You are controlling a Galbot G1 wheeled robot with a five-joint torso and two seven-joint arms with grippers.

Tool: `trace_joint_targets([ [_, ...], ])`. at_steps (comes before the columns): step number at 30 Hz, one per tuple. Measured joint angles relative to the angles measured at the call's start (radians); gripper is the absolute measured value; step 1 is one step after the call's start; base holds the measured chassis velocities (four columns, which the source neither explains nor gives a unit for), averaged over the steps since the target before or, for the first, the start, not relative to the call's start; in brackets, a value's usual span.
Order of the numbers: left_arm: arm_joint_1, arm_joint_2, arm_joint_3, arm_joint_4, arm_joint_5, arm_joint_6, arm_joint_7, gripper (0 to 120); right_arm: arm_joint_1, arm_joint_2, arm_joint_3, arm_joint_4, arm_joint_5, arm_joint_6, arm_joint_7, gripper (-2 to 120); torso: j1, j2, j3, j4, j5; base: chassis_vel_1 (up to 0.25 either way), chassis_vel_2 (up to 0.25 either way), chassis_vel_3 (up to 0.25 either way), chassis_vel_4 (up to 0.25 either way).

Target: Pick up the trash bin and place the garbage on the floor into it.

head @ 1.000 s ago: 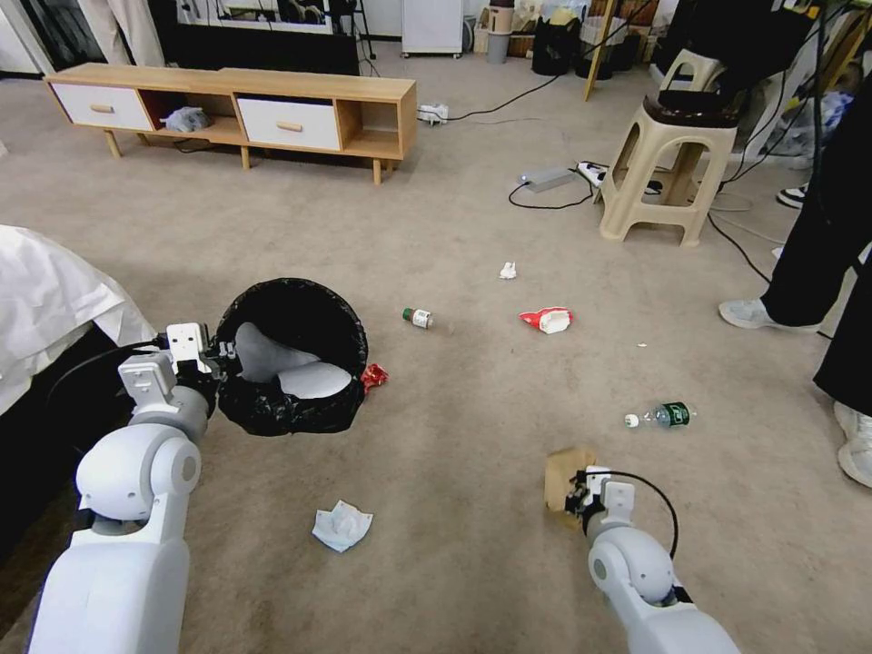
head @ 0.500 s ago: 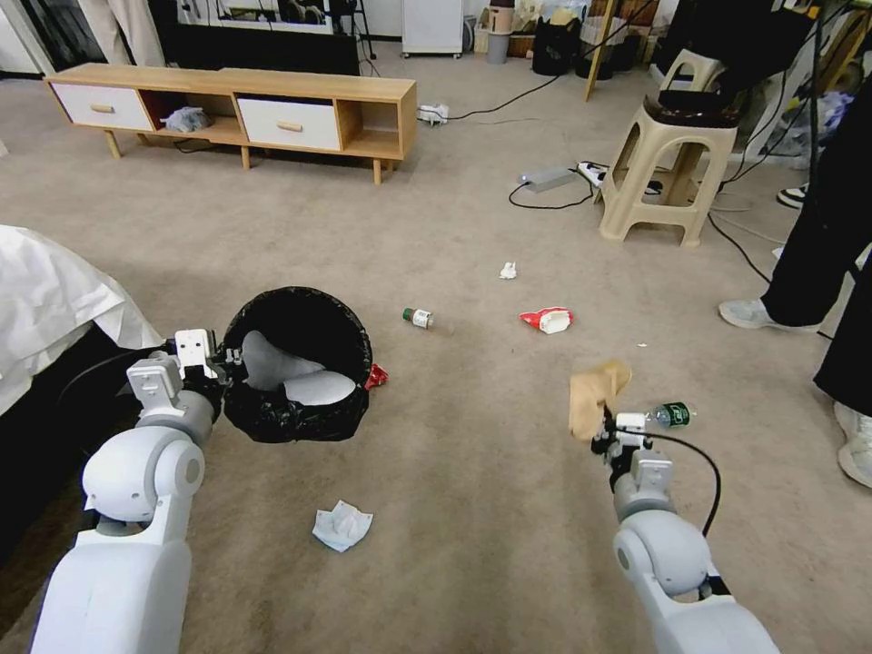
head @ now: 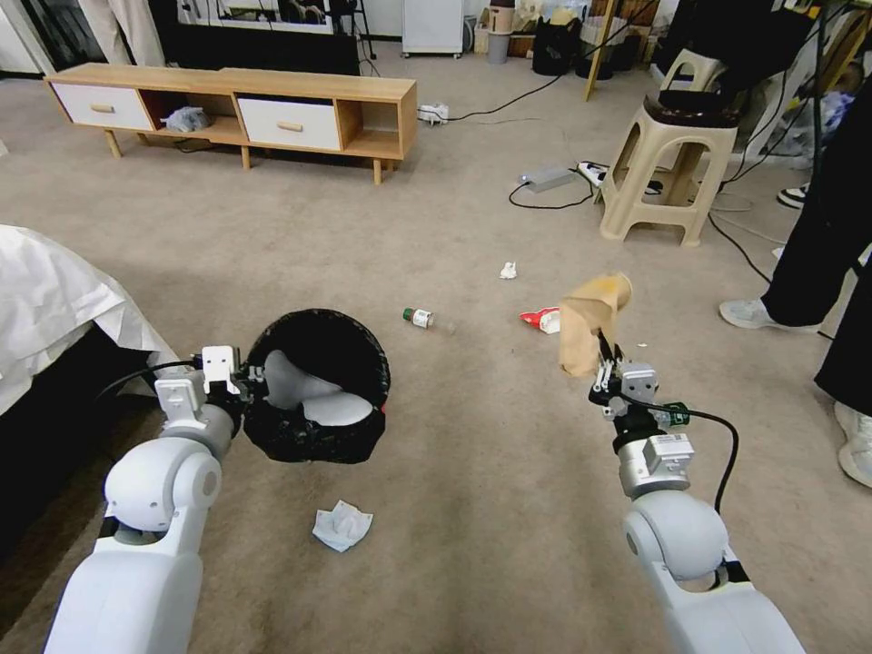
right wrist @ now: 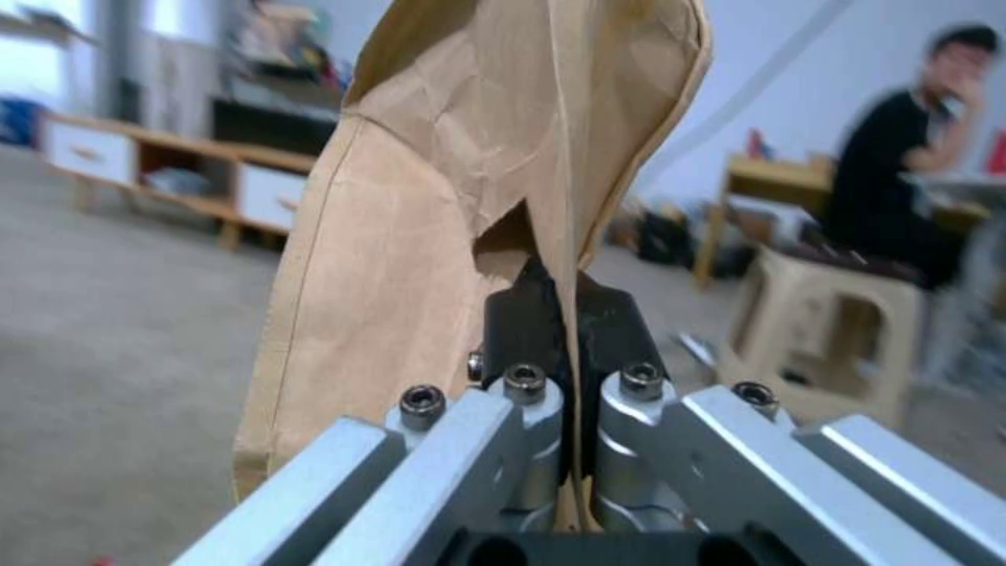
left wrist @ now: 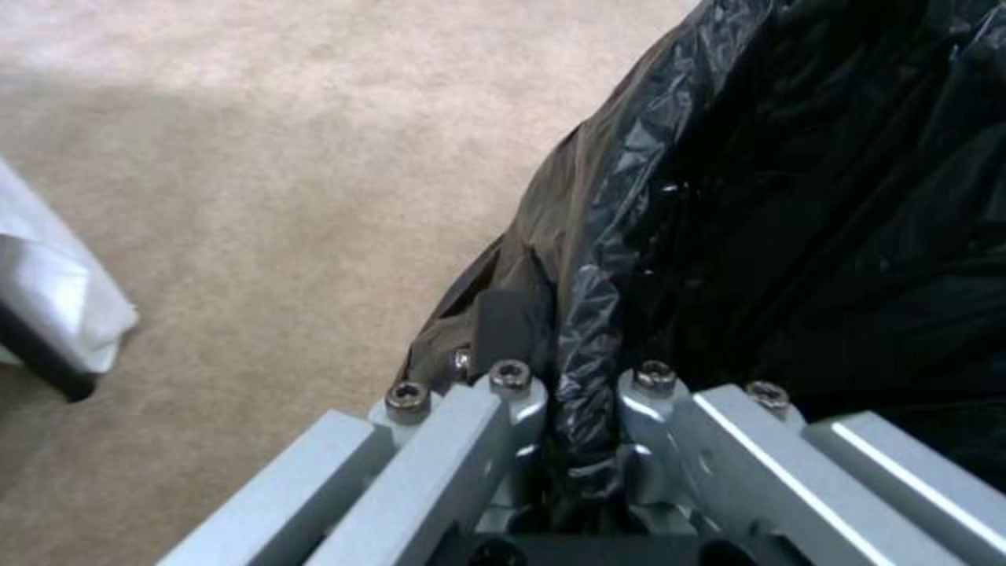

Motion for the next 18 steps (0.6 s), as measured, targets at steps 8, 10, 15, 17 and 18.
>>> trace_joint_targets([
  [8,-0.026,0.019,0.064,0.033,-0.022,-0.004,0.019,0,0.008,-0.032,-0.017,0.008,0.054,0.136,-0.151,0,0.000,0.000,0.000,0.0001,0.0001,0.000,0.000,0.000,0.000],
  [10,-0.033,0.021,0.079,0.039,-0.027,-0.006,0.023,0,0.008,-0.041,-0.021,0.009,0.068,0.154,-0.185,0,0.000,0.000,0.000,0.0000,0.0000,0.000,0.000,0.000,0.000],
  [15,-0.064,0.022,0.132,0.060,-0.063,-0.012,0.036,0,0.008,-0.057,-0.024,0.008,0.090,0.212,-0.292,0,0.000,0.000,0.000,0.0000,0.0001,0.000,0.000,0.000,0.000],
  [17,-0.069,0.022,0.143,0.062,-0.072,-0.013,0.038,0,0.007,-0.060,-0.024,0.008,0.091,0.220,-0.306,0,0.000,0.000,0.000,0.0000,0.0001,0.000,0.000,0.000,0.000],
  [18,-0.076,0.022,0.157,0.064,-0.085,-0.015,0.040,0,0.006,-0.062,-0.024,0.007,0.092,0.226,-0.322,0,0.000,0.000,0.000,0.0000,0.0001,0.000,0.000,0.000,0.000],
])
